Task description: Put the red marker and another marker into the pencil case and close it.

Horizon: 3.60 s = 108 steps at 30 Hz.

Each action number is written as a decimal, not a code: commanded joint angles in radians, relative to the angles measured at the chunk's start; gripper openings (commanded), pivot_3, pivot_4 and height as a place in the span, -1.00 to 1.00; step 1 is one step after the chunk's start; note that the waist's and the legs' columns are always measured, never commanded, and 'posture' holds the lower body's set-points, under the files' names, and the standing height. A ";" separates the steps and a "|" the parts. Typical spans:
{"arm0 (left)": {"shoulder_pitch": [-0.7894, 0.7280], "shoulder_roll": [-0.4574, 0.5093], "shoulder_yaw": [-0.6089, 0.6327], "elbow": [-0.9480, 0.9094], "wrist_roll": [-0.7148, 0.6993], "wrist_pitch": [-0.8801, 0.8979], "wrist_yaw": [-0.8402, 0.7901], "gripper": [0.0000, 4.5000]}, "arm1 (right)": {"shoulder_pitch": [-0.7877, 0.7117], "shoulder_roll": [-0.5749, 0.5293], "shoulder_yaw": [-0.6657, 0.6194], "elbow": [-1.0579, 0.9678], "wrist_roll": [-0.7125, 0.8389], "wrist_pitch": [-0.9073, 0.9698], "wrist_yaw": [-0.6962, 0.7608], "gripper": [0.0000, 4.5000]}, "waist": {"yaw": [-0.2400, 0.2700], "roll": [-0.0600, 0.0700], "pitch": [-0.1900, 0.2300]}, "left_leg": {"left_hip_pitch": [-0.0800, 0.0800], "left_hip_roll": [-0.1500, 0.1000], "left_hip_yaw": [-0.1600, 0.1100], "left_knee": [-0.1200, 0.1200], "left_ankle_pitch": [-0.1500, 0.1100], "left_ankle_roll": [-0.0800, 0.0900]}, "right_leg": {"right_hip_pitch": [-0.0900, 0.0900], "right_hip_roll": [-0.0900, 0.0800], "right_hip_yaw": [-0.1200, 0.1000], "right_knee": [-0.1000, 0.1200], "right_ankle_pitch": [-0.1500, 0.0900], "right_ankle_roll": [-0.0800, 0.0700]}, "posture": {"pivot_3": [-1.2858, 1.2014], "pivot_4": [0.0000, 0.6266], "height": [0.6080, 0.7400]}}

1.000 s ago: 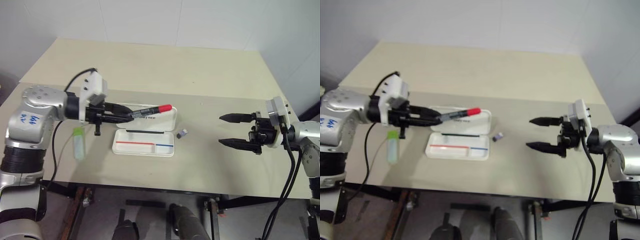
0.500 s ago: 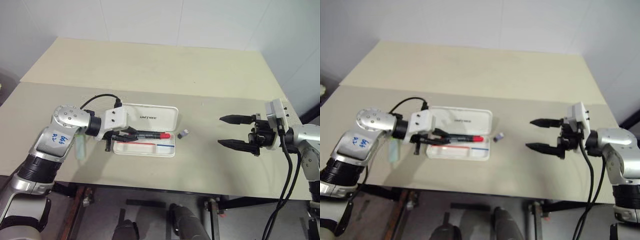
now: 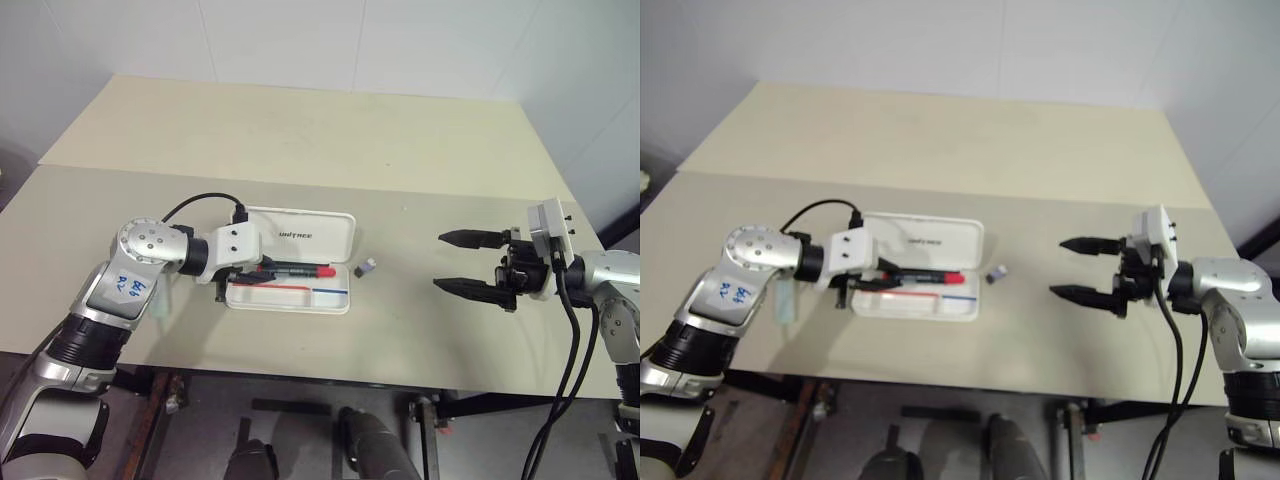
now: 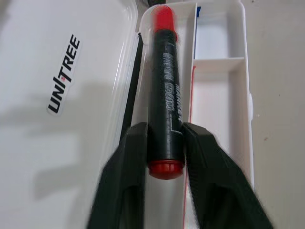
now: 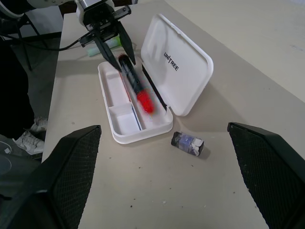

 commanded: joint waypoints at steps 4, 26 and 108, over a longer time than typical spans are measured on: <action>0.004 -0.011 0.033 -0.092 -0.051 0.058 -0.004 0.65 | -0.022 0.005 -0.020 -0.005 0.003 -0.016 -0.006 1.00 | 0.000 0.000 0.000 | 0.000 0.000 0.000 0.000 0.000 0.000 | 0.000 0.000 0.000 0.000 0.000 0.000 | 0.03 -0.52 1.00; 0.103 -0.051 0.361 -0.586 -0.229 0.564 0.371 0.98 | -0.074 0.039 -0.021 -0.094 0.117 0.051 0.028 1.00 | -0.001 0.000 0.000 | 0.000 0.000 -0.001 0.000 0.000 0.000 | 0.000 0.000 0.000 0.001 0.000 0.001 | 0.03 -0.52 1.00; 0.465 -0.582 0.705 -0.346 -0.158 0.578 1.073 0.69 | -0.068 0.240 0.248 -0.130 -0.082 -0.089 -0.042 1.00 | 0.002 -0.004 -0.002 | 0.001 0.000 -0.003 -0.001 0.000 0.000 | 0.002 -0.001 -0.001 -0.001 0.000 0.000 | 0.03 -0.52 1.00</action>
